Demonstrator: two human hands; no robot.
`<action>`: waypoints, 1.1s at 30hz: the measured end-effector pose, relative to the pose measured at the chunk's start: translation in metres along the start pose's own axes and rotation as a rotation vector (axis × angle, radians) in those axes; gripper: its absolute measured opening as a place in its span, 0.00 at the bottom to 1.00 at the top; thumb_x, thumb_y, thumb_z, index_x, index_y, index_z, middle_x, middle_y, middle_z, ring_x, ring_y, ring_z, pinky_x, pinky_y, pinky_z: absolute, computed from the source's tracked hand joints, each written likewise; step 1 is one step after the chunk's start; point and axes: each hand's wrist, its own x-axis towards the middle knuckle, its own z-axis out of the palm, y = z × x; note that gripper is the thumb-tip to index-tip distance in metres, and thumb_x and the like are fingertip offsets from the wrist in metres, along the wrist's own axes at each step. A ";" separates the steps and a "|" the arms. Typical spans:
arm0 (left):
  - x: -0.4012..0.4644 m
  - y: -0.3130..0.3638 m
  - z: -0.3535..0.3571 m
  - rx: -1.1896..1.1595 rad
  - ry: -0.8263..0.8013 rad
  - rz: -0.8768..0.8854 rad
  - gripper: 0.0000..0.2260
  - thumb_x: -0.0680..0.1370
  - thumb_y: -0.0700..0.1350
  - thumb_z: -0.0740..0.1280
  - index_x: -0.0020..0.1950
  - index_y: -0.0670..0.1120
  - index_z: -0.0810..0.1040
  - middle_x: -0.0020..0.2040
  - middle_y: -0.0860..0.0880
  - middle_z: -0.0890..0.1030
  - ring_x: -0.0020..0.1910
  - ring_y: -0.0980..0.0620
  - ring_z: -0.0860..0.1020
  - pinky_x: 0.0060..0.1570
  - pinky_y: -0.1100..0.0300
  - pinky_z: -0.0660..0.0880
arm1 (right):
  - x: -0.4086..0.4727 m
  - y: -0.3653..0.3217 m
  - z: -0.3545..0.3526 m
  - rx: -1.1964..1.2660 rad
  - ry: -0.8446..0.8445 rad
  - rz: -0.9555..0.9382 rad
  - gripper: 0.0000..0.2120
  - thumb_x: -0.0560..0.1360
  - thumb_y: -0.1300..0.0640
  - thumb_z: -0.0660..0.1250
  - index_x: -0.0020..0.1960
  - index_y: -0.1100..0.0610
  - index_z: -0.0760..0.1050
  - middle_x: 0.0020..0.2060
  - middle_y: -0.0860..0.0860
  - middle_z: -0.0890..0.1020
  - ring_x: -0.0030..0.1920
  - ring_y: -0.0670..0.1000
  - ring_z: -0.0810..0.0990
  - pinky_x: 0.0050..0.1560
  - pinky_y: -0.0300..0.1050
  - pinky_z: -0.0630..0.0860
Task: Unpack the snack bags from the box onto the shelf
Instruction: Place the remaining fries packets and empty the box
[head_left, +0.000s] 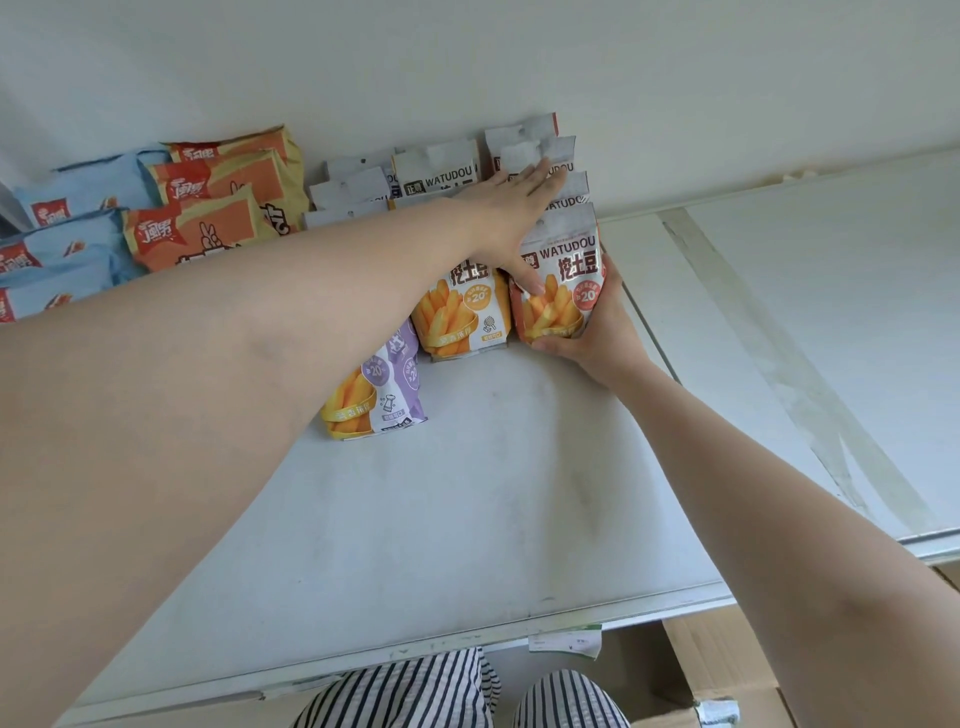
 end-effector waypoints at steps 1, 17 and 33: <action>-0.001 0.001 -0.001 -0.007 0.000 -0.002 0.60 0.64 0.68 0.71 0.78 0.44 0.36 0.79 0.43 0.39 0.78 0.47 0.44 0.75 0.52 0.44 | 0.001 -0.001 -0.002 -0.015 -0.010 0.000 0.62 0.55 0.55 0.83 0.78 0.57 0.48 0.70 0.47 0.71 0.68 0.46 0.72 0.67 0.50 0.72; -0.003 -0.001 -0.003 -0.032 0.049 0.011 0.59 0.64 0.71 0.69 0.78 0.45 0.36 0.79 0.43 0.41 0.78 0.48 0.44 0.77 0.49 0.45 | 0.001 -0.004 -0.013 -0.057 -0.047 0.014 0.54 0.65 0.60 0.81 0.78 0.60 0.47 0.59 0.32 0.67 0.57 0.26 0.71 0.59 0.28 0.70; -0.018 0.003 -0.007 -0.046 0.066 0.003 0.57 0.65 0.73 0.65 0.78 0.46 0.37 0.79 0.43 0.39 0.78 0.45 0.43 0.76 0.48 0.45 | -0.010 -0.022 -0.022 -0.066 -0.061 0.121 0.57 0.65 0.57 0.81 0.79 0.61 0.45 0.71 0.51 0.69 0.70 0.47 0.70 0.68 0.45 0.70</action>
